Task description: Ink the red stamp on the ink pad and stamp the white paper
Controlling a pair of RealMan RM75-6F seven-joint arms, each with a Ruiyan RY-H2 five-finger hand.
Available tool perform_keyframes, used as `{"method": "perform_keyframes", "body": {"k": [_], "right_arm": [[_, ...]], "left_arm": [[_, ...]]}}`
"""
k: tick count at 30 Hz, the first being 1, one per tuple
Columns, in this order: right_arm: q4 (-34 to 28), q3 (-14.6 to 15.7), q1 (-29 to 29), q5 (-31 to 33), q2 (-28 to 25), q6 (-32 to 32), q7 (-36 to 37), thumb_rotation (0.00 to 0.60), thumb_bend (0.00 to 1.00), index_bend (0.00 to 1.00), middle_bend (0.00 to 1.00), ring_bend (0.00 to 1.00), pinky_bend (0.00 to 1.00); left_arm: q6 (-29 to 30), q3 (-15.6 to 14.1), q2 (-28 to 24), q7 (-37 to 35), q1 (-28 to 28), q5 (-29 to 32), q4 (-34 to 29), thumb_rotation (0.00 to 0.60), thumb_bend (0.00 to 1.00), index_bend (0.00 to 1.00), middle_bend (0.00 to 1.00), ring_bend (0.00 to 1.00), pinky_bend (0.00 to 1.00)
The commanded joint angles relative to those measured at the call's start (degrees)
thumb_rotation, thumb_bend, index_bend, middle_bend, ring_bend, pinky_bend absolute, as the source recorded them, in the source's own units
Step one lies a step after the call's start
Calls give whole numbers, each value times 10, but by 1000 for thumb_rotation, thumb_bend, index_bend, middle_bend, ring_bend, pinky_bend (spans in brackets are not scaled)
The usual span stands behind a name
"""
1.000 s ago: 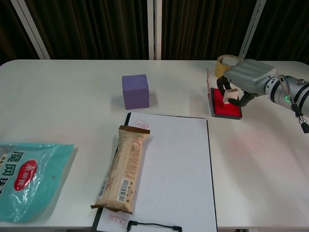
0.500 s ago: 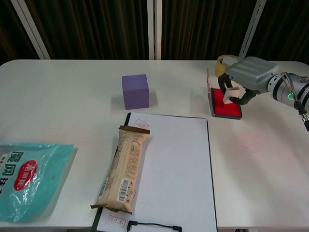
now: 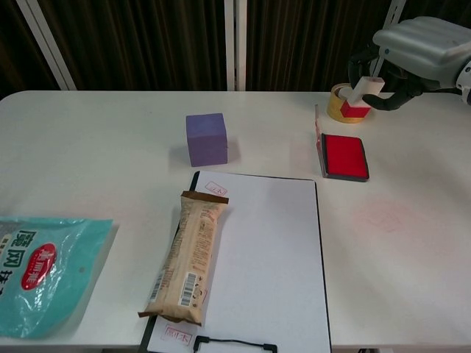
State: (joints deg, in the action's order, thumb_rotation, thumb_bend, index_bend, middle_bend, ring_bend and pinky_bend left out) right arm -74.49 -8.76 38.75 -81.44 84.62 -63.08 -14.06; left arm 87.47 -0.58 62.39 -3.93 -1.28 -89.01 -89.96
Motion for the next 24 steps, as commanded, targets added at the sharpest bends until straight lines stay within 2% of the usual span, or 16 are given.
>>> {"method": "perform_keyframes", "body": {"k": [1,4,10,18,24], "right_arm": [[-48,-3,-11,-16,-22,-28,-18,600,491,1000,887,917,967],[-81,-5,-6,-28,-20,-37,-36,600,491,1000,891,917,968],[-109,-19,27,-1,22,2,-110,600,492,1000,894,917,968],[-115,-53,62,103,103,32,-224,600,503,1000,899,917,968],[-123,-81,83,228,158,22,-324,600,528,1000,903,927,976]], "left_arm": [[3,-1,-1,0,2,-1,-1,600,0,158,150,122,248],[3,-3,1,-1,4,-2,-1,600,0,158,150,122,248],[11,-6,4,-3,6,-11,-2,600,0,157,150,122,247],[21,-8,0,-14,14,-13,1,600,0,157,150,122,248],[24,-9,2,-21,15,-17,5,600,0,157,150,122,248]]}}
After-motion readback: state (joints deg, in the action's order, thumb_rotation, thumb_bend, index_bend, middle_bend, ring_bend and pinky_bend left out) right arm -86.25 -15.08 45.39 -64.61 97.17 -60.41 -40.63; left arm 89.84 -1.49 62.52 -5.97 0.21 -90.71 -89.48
